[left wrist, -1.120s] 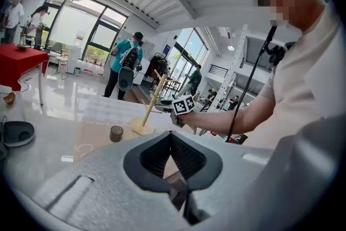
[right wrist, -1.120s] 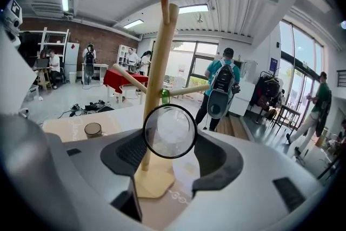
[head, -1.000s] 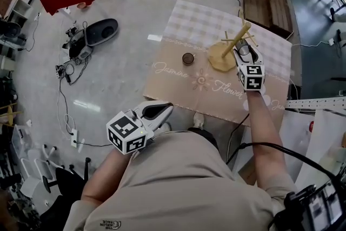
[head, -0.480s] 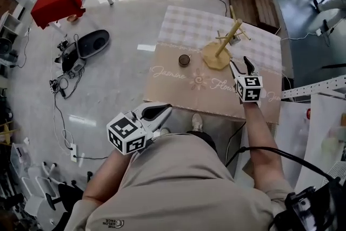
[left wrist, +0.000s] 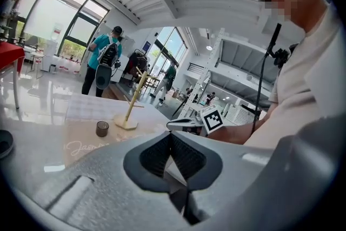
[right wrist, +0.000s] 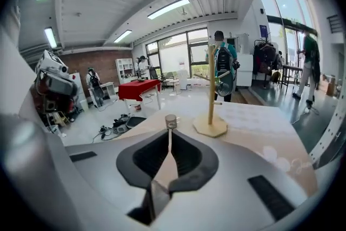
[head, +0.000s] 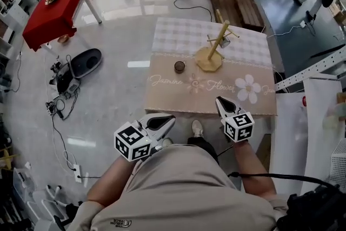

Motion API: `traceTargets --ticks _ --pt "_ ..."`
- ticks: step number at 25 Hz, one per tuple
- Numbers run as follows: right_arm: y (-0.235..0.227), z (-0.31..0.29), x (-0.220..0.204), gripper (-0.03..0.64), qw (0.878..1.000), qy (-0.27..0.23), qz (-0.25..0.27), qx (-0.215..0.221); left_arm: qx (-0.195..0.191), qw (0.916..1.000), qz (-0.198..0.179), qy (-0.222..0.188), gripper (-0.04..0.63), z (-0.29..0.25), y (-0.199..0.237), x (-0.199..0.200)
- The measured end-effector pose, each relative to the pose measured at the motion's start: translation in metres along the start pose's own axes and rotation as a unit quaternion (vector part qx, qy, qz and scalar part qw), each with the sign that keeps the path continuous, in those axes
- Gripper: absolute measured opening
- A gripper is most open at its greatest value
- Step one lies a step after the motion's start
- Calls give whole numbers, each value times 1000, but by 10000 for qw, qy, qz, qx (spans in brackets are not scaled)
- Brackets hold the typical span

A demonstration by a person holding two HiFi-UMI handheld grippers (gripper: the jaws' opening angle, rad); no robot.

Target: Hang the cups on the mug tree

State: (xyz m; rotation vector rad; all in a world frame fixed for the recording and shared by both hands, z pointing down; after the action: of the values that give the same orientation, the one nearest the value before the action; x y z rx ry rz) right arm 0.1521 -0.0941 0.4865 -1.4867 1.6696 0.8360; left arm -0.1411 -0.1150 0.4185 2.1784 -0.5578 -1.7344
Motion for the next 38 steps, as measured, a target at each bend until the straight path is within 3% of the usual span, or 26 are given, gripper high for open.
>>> traceTargets --ticks 5,16,38 --pt "48 40 -18 21 9993 92 -27 368 -200 9997 -47 106 8 3 -8 -8" --pt "100 87 -30 14 9976 100 195 651 -319 9993 -78 188 8 20 -24 -29" --pt "144 88 -14 14 9915 19 833 997 -58 10000 66 -5 8 60 -32 -52"
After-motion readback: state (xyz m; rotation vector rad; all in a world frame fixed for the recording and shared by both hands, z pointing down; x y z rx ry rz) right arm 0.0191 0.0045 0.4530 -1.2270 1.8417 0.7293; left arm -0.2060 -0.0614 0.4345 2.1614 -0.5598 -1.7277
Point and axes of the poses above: the fingertips, and each gripper's own axes: z backward along the fingers, y to its left, x out of its top, the point moved 9 cm from there along z, backward along the fingers, and after that the axes turned 11 degrees about -x, right-handed, at the moved point
